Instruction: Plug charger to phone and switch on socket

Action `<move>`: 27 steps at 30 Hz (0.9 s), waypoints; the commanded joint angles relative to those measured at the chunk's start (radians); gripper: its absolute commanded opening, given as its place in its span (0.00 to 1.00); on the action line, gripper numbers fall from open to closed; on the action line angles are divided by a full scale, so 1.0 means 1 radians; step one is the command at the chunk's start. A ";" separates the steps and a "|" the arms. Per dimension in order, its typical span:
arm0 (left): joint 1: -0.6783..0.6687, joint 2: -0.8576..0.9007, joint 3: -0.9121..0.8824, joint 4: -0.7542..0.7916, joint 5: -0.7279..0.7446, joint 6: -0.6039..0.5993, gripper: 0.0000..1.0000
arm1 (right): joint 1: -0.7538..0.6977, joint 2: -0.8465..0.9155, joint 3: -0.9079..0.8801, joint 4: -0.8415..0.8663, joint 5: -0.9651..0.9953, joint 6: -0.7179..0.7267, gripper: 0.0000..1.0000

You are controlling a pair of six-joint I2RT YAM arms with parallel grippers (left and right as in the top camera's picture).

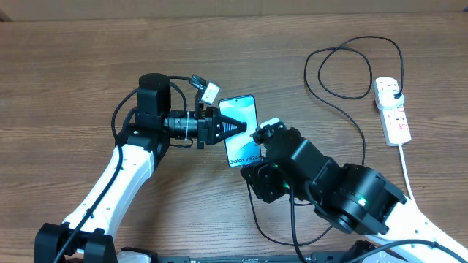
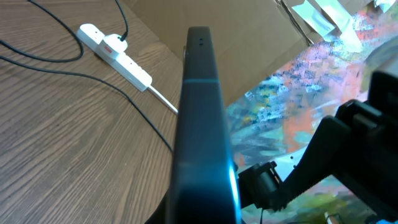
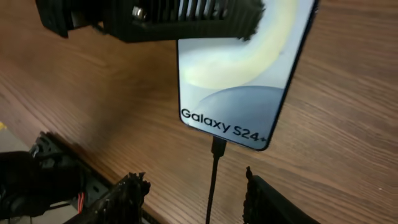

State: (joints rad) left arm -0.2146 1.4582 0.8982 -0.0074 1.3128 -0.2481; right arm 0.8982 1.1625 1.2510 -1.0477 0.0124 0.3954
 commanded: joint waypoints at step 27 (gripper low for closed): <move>-0.012 -0.006 0.001 0.094 -0.293 -0.676 0.04 | -0.001 0.111 0.011 -0.139 0.018 0.233 0.44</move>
State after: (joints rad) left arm -0.2230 1.4582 0.8959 0.0731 1.0122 -0.8772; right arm 0.8982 1.2415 1.2510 -1.1965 0.0582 0.6189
